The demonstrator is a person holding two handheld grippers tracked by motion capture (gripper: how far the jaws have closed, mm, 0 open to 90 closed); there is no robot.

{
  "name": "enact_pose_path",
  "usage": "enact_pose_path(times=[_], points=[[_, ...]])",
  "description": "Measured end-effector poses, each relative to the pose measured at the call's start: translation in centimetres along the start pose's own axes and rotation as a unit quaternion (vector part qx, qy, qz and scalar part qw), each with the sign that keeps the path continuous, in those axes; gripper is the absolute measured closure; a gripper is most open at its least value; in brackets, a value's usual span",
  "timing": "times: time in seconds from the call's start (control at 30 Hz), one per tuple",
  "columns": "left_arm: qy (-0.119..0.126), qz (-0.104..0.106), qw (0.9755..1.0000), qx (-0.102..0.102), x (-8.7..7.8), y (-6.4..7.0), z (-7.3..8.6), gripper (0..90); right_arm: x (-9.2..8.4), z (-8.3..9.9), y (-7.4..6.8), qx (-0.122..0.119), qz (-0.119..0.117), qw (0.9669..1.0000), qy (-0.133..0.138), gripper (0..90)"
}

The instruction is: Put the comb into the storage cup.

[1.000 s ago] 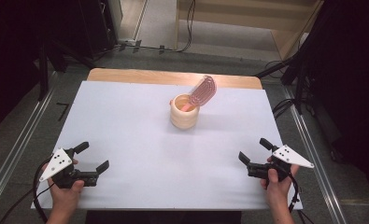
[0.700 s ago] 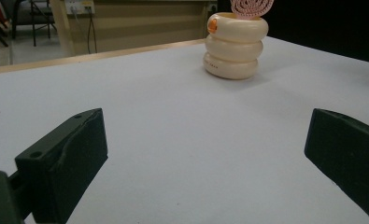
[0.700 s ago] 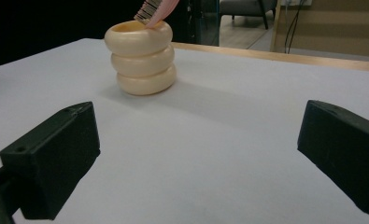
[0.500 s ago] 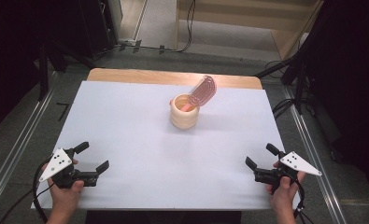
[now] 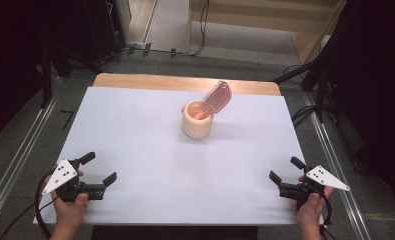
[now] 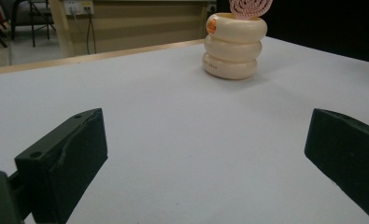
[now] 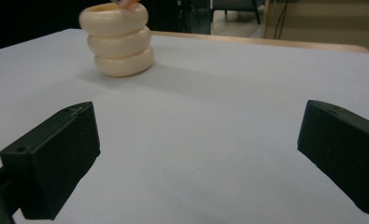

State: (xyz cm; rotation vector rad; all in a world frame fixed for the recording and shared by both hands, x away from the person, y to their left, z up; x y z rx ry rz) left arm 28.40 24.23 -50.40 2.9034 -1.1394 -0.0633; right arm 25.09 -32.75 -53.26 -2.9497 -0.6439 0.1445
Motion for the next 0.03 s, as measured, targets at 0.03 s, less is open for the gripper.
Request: enact_pose_path(times=[0.03], points=[[-0.002,0.004,1.0,-0.003,0.04,0.03,0.04,0.0,0.15,0.14,0.19,0.001,0.013,0.9999,-0.008,0.0]])
Point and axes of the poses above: each handheld gripper's, and its own axes: x roughly forward along the jaws, z roughly out of its underside, y roughly to its right, the point moved 6 cm from there along x, roughly forward along the jaws, and after that the axes turned 14 degrees about y, right-handed, at the moved point
